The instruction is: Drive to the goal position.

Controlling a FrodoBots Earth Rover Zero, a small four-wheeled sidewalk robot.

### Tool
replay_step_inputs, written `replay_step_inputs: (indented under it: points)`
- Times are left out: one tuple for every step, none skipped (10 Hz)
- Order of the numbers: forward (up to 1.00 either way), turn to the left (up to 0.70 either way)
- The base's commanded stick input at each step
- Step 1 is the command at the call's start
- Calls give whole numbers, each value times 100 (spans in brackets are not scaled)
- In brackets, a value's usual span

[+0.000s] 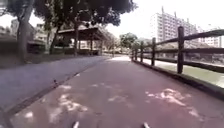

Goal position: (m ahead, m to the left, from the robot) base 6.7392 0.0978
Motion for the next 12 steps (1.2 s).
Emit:
replay_step_inputs:
  points:
    - [70,0]
    - [70,0]
    - [70,0]
    - [70,0]
    - [70,0]
    - [70,-1]
    - [70,-18]
    - [70,-31]
    - [70,-10]
    - [70,0]
    - [70,0]
    - [70,-10]
